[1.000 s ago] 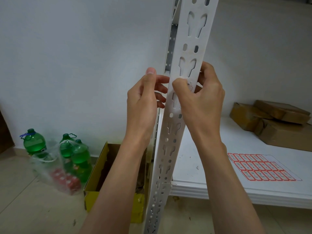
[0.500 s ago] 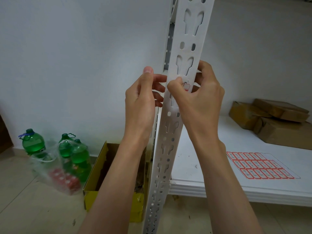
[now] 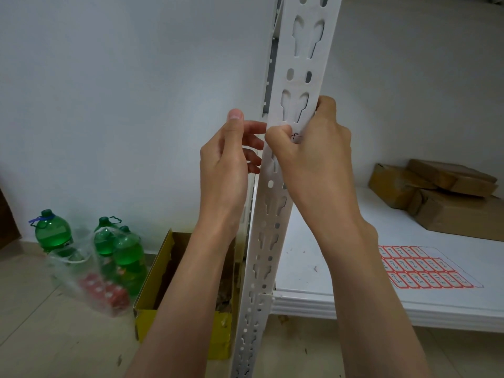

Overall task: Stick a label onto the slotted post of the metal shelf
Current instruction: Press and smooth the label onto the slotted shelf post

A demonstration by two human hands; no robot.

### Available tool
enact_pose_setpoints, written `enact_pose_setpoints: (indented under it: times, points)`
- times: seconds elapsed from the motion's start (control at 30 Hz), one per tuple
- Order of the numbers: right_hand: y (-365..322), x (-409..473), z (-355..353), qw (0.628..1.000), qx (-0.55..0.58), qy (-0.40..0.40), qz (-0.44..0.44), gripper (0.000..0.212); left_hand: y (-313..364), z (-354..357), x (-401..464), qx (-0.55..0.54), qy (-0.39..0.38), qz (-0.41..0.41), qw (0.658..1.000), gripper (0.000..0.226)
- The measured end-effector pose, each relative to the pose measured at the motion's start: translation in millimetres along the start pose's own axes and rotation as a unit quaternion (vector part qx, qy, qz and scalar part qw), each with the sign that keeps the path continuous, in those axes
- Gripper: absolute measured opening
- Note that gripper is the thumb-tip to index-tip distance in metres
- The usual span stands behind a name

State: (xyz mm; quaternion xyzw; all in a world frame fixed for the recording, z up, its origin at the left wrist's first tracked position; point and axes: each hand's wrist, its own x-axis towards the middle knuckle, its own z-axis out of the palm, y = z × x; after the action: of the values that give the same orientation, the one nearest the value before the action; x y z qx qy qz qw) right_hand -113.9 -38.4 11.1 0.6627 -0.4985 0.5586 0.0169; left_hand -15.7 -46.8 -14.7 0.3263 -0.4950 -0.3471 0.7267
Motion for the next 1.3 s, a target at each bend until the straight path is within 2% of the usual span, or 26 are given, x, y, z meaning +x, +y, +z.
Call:
enact_pose_setpoints:
  times: [0.2,0.53,0.9,1.3]
  points:
    - [-1.8,1.5,-1.9,1.000,0.013,-0.018,0.015,0.028,-0.9,0.8,0.1,0.003,0.002,-0.002,1.000,0.043]
    - [1.5,4.4,-4.7,0.987,0.150,-0.009,0.064,0.028,0.7,1.6,-0.5,0.017,0.006,0.000,1.000,0.045]
    - [1.3,4.9,0.8,0.987,0.145,-0.033,0.061,0.025,1.4,0.6,-0.4,0.010,0.002,0.002,1.000,0.046]
    - [-10.2,0.4,-2.1,0.973,0.198,-0.096,0.072,0.016,0.0,1.1,-0.2,0.006,0.001,-0.001,1.000,0.047]
